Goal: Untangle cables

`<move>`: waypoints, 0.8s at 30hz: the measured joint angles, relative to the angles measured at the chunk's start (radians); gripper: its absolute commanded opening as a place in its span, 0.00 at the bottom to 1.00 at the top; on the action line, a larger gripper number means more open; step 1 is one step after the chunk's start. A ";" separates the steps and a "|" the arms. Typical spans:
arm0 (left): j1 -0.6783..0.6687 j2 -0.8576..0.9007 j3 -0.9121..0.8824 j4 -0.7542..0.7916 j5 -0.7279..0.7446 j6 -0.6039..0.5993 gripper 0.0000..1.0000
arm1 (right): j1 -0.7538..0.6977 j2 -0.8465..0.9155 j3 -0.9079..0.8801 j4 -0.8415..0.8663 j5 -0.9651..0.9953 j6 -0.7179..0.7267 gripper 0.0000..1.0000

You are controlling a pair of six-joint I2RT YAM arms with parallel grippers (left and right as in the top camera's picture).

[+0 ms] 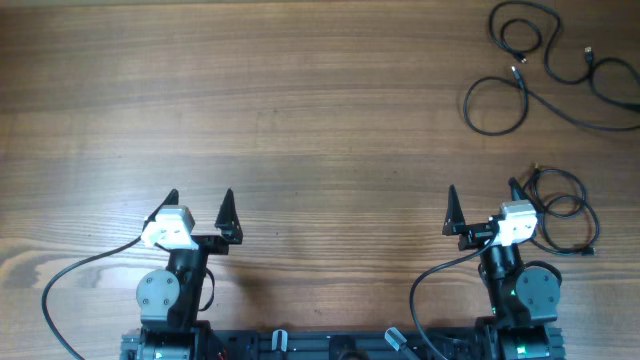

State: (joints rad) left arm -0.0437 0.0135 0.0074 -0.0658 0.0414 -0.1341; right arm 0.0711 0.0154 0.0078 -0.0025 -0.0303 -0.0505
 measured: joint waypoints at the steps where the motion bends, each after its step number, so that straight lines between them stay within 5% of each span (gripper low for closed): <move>1: 0.001 0.000 0.000 -0.002 -0.004 0.002 1.00 | 0.000 0.000 0.000 0.000 0.000 0.000 1.00; 24: -0.004 0.000 0.000 -0.002 -0.011 0.168 1.00 | 0.000 0.000 0.000 0.000 0.000 0.000 1.00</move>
State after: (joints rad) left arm -0.0475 0.0139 0.0074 -0.0681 0.0303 0.0341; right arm 0.0711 0.0154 0.0078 -0.0025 -0.0303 -0.0505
